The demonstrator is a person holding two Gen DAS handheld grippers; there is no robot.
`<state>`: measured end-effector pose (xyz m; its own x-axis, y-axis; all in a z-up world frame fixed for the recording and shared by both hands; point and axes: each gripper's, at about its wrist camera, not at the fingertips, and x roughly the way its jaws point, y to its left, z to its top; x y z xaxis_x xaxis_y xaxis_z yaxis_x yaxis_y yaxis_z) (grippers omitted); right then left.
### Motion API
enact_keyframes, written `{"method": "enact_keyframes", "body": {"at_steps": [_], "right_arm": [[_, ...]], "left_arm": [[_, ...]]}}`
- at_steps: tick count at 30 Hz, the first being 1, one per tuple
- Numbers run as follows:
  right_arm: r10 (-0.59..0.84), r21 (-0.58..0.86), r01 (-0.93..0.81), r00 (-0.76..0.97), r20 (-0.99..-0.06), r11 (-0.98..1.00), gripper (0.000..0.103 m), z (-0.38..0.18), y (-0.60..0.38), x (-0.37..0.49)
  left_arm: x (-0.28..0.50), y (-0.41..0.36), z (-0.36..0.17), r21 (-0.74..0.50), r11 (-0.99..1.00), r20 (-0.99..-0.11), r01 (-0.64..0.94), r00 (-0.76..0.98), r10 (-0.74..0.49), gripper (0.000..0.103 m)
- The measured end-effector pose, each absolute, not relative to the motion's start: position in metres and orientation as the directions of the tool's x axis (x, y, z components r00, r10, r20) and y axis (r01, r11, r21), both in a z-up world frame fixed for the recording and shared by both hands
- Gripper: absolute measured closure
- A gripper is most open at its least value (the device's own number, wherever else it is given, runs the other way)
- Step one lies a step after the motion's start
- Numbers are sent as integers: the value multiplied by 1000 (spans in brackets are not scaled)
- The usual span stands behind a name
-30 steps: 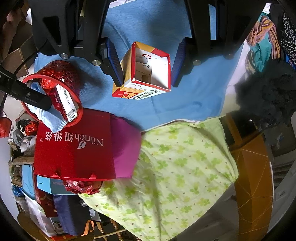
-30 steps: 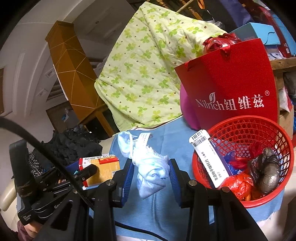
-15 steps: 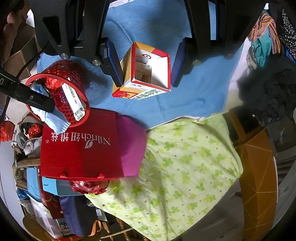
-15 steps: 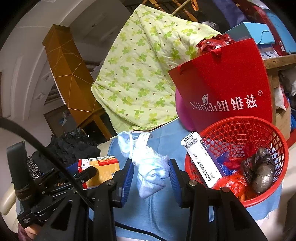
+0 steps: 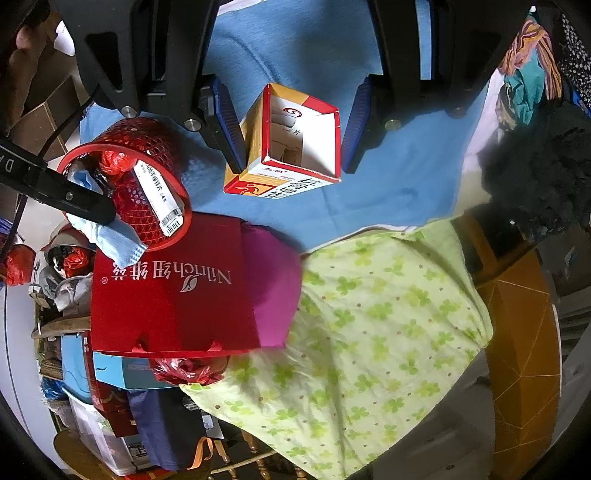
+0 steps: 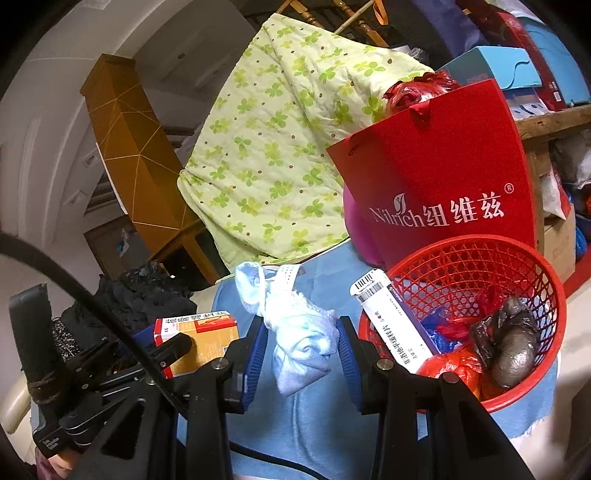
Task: Collect trash
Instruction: 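Carry the orange box and blue tissue with both grippers over the red basket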
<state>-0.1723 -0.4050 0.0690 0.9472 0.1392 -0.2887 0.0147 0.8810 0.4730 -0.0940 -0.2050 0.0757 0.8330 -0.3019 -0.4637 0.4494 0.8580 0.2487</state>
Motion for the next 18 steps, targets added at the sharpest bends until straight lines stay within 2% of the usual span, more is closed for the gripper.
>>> {"method": "enact_keyframes", "body": {"at_steps": [18], "right_arm": [[116,483,38,952,-285,875,62,69,-416,-179]], "left_arm": [[-99,-219,76,255,838,-470,482,819,-328,48]]}}
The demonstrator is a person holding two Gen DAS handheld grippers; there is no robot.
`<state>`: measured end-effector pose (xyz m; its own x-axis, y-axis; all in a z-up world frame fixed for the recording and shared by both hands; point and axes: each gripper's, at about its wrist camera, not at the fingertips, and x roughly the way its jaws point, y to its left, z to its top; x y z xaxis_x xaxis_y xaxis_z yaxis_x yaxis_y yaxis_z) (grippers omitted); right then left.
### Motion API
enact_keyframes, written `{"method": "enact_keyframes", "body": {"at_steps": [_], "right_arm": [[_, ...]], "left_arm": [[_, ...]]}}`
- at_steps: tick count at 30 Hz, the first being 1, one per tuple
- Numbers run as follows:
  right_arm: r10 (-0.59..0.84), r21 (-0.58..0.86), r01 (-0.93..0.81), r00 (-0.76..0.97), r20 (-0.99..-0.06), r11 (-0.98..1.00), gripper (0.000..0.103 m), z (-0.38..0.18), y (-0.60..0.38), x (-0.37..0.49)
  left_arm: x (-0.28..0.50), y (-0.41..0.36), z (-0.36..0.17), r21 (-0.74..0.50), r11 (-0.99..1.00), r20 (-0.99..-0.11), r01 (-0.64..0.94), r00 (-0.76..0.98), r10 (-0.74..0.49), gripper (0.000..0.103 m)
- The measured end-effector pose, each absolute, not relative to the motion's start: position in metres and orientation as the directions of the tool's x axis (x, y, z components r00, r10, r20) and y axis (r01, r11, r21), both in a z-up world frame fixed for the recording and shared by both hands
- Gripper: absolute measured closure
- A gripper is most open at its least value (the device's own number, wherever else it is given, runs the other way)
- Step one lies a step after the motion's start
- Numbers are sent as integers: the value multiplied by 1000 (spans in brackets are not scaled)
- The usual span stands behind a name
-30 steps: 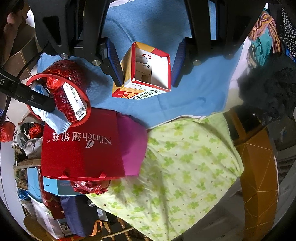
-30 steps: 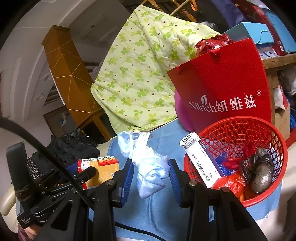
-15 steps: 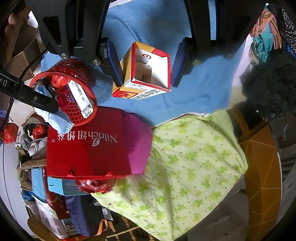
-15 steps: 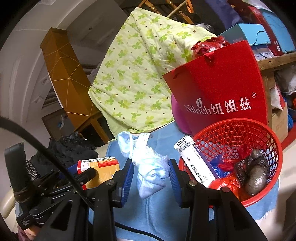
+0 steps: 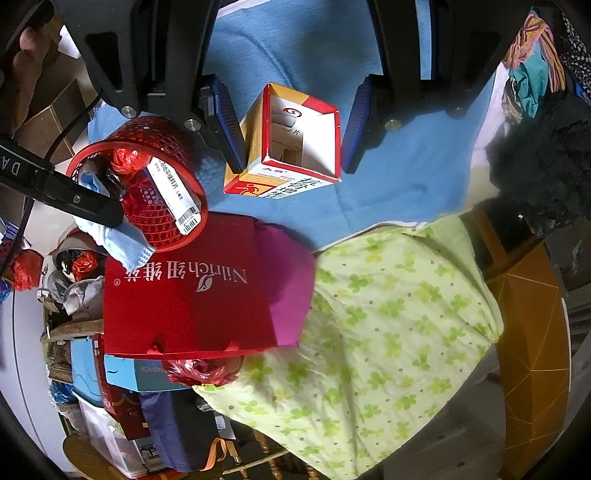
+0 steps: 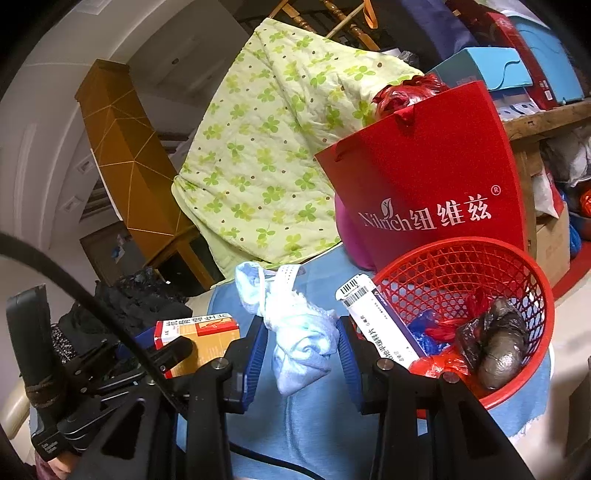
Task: Collect trash
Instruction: 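Carry the orange box and blue tissue with both grippers over the red basket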
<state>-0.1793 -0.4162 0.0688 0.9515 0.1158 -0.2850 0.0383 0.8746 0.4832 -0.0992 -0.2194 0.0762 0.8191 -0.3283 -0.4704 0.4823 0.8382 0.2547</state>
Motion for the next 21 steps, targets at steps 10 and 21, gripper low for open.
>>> {"method": "enact_keyframes", "body": {"at_steps": [10,21], "right_arm": [[104,491,52,953,-283,870,62,68,-423,-184],[85,497,71,955,-284,865,62,66,-433,-190]], "left_arm": [[-104,-228,75,259,825,-475,503,810,-345,48],[-106,-240,75,265,809,-481,525,799,-361,48]]}}
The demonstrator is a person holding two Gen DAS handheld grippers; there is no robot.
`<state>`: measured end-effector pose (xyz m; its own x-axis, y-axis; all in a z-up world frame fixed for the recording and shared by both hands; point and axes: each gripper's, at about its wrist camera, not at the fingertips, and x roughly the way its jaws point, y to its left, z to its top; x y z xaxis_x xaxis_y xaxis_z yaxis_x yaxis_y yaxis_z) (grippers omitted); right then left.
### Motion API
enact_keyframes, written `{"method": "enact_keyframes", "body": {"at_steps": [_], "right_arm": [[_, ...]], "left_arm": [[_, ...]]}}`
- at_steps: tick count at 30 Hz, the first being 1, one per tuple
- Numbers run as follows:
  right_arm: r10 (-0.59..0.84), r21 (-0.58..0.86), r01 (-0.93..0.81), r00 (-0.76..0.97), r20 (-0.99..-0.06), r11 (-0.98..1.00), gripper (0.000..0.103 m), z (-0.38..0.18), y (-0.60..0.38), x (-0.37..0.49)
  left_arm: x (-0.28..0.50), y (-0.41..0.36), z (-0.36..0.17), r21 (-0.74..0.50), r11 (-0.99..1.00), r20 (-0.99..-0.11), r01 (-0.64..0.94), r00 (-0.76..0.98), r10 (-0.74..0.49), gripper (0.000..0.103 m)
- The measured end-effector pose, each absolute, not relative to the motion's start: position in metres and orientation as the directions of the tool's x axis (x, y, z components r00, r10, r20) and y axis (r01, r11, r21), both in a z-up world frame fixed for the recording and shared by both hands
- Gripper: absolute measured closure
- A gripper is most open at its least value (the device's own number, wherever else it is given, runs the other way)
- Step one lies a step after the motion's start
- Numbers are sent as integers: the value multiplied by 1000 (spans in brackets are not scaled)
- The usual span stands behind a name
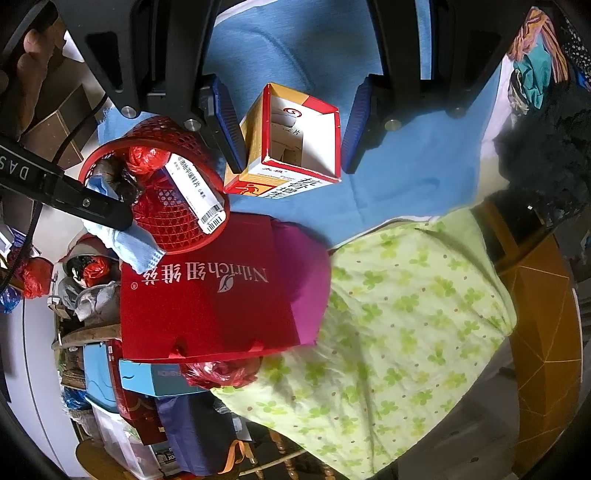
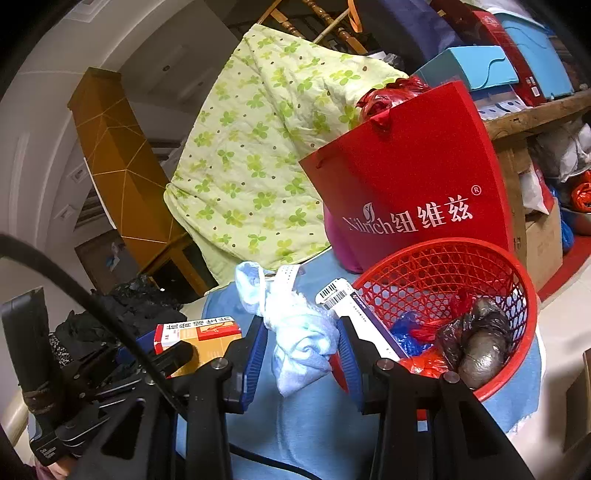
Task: Collect trash
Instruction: 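Carry the orange box and blue tissue with both grippers over the red basket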
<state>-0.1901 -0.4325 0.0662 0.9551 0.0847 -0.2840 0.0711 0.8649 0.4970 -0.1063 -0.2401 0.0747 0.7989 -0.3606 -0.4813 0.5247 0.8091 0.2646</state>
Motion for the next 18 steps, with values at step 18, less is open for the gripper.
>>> {"method": "enact_keyframes", "body": {"at_steps": [18], "right_arm": [[65,516,96,956,-285,851,62,62,-448,-197]], "left_arm": [[-115,-257,77,277,782,-480,558,786,-390,48]]}}
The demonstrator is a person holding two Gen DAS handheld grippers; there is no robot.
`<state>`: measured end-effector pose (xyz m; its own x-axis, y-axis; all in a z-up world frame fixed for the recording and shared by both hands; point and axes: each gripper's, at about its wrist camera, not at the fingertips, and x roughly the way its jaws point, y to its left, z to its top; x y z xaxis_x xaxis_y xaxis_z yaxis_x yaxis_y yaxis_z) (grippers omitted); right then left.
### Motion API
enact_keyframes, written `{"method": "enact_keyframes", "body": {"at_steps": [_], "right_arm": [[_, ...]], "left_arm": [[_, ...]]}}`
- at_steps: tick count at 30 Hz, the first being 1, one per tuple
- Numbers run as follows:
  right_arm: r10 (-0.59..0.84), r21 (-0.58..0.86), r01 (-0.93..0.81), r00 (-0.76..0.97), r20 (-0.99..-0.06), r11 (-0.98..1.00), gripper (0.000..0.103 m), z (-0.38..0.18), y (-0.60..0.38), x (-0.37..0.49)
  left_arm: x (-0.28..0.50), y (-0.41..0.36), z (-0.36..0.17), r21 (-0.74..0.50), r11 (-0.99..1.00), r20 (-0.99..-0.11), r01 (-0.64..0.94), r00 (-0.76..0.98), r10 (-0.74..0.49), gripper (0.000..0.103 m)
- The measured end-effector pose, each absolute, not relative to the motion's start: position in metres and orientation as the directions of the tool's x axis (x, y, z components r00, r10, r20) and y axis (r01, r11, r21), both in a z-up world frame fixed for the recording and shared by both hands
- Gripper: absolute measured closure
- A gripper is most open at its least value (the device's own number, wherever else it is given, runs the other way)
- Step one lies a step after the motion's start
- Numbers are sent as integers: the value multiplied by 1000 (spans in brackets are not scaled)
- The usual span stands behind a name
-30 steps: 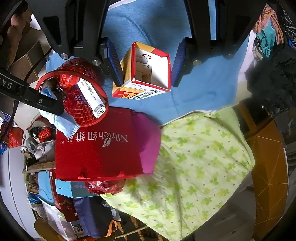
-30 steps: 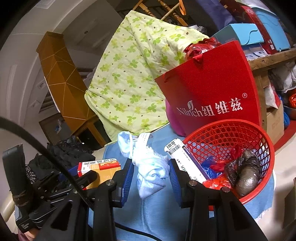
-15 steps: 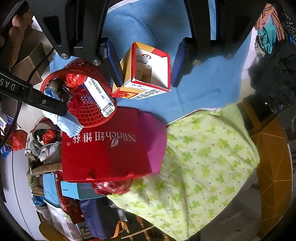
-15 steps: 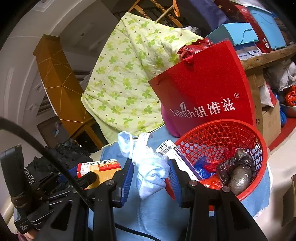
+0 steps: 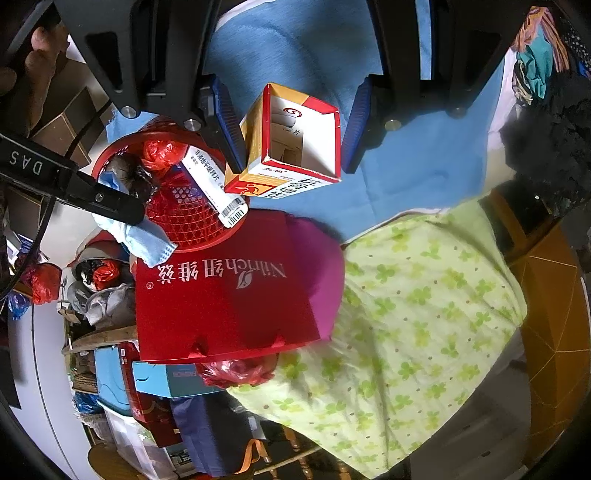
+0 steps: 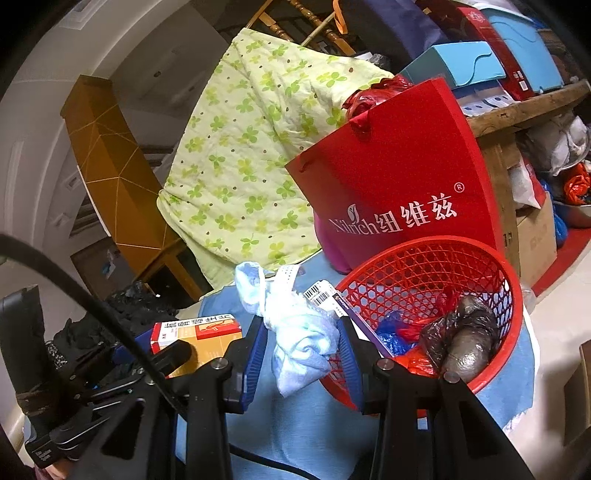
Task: Collect trash
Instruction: 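Carry the orange box and blue tissue with both grippers over the red basket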
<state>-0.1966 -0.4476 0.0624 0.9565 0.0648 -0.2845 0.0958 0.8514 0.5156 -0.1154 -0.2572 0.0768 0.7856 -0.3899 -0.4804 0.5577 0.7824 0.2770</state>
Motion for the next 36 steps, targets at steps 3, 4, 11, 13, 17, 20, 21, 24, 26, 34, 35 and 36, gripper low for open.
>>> {"method": "enact_keyframes", "body": {"at_steps": [3,4,11,13,17,20,21,24,26,34,35,36], "right_arm": [[60,518,100,957,-284,849,62,62,-450,-198],[57,519,103,957,-284,849,61,61,-452,-199],[43,525,119,957,-286,843,61,59,-457,-203],[39,526,122,958,-285,841,61,59,-459,-204],[33,532,129,958,-284,837,61,59,-464,-205],[27,535,134,959,-282,835,61,58,-466,-207],[26,536,134,959,-281,834,61,58,-467,-208],[19,539,140,960,-280,831,61,57,-471,-210],[15,542,144,960,-279,828,61,57,-473,-211],[-4,552,159,963,-271,818,61,56,-482,-218],[-8,553,162,963,-270,817,61,55,-483,-219],[-11,554,164,963,-270,817,61,55,-484,-220]], "left_arm": [[-117,-260,77,276,779,-480,563,783,-396,48],[-117,-261,77,277,777,-480,565,782,-397,48],[-120,-268,78,285,767,-479,575,778,-406,48],[-121,-269,79,282,764,-481,580,775,-411,48],[-122,-272,79,287,756,-480,588,772,-418,48],[-123,-275,80,291,751,-479,593,770,-423,48],[-124,-276,80,294,748,-477,595,770,-424,48],[-126,-280,81,296,743,-477,600,767,-429,48],[-127,-281,82,301,740,-475,602,767,-431,48],[-129,-292,83,306,724,-474,618,758,-447,48],[-129,-293,83,305,722,-474,621,757,-450,48],[-129,-295,83,304,720,-474,624,755,-453,48]]}}
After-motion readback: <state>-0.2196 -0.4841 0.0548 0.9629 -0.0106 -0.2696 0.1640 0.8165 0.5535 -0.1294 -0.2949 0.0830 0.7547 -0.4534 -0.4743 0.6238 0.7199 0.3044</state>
